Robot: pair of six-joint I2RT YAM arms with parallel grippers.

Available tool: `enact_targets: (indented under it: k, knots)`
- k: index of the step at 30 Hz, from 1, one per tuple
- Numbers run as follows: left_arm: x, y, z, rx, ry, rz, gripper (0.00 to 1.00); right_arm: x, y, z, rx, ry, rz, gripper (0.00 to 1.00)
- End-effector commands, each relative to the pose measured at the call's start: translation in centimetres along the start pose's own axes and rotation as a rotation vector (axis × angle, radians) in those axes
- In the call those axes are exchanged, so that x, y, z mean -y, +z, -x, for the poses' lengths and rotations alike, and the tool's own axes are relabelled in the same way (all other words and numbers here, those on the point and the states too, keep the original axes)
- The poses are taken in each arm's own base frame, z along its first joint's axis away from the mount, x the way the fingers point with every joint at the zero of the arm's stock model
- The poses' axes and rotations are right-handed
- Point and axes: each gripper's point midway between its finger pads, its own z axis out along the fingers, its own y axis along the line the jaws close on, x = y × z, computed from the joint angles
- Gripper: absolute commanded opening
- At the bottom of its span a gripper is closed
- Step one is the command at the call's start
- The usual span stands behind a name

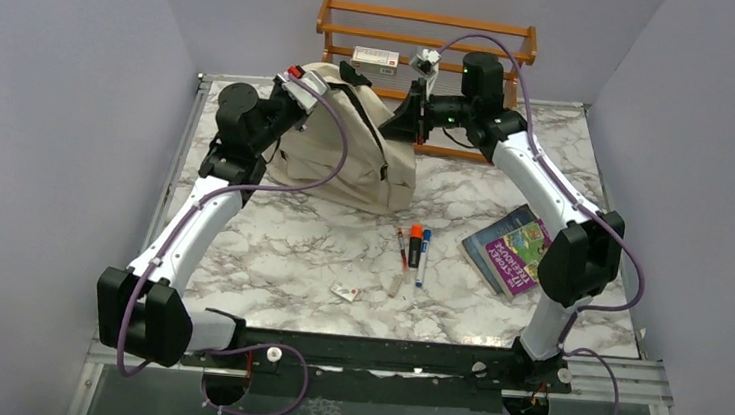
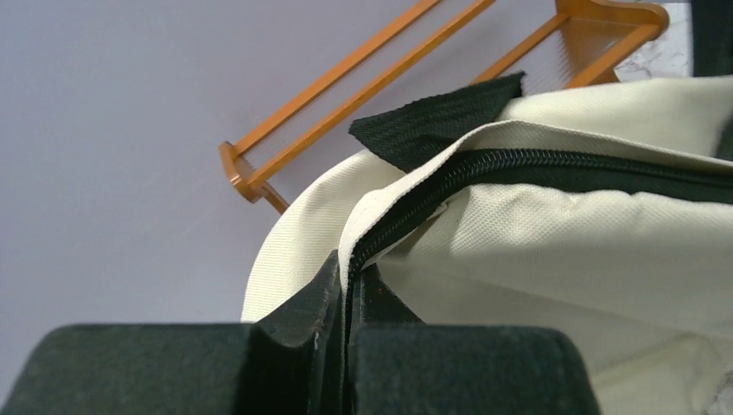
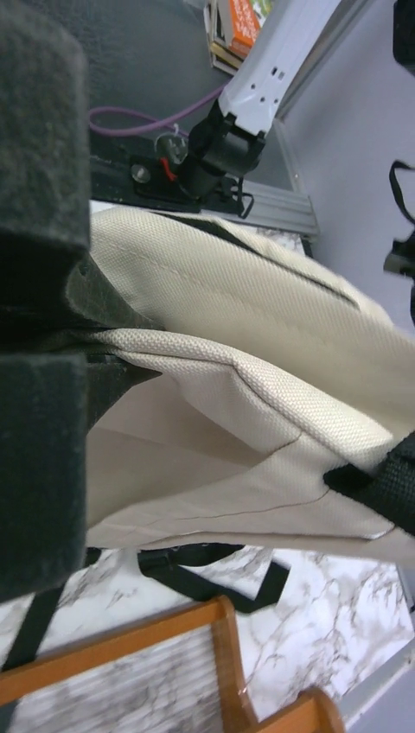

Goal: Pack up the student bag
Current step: Unzip the student bag at the center of the board.

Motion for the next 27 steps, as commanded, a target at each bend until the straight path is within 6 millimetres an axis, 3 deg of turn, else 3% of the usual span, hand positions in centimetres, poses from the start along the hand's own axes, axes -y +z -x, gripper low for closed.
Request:
enact_targets:
  k: [1,6,11,16,18,20,25,27]
  knots:
    - [-7.0,-1.4,6.2,0.121,0.095,0.231,0.0,-4.8,1.0,3.2,0.052,0.03,0.034,0.01]
    - [-7.8,-0.6,5.3,0.069,0.104,0.218,0.0,-6.8,1.9,2.9,0.084,0.115,0.058,0.0]
    - [-4.4,1.2,3.6,0.073,0.003,0.048,0.0,-5.9,1.6,-0.1,0.095,0.153,-0.04,0.0]
    - [-1.4,1.6,1.2,0.063,-0.145,-0.045,0.02,-5.3,1.2,-2.7,0.086,0.131,-0.103,0.01]
    - [-1.1,1.4,0.4,0.041,-0.217,-0.027,0.11,-5.2,1.0,-2.9,0.094,0.12,-0.123,0.0]
    - [-1.1,0.8,-0.6,0.005,-0.296,0.018,0.33,-4.6,0.8,-3.0,0.105,0.117,-0.166,0.0]
    - [-0.6,-2.0,-1.2,-0.027,-0.441,0.111,0.56,-3.1,0.0,-2.7,0.154,0.132,-0.286,0.0]
    - [-0.1,-3.1,-0.9,-0.042,-0.494,0.116,0.6,-2.8,-0.1,-2.5,0.164,0.135,-0.305,0.01]
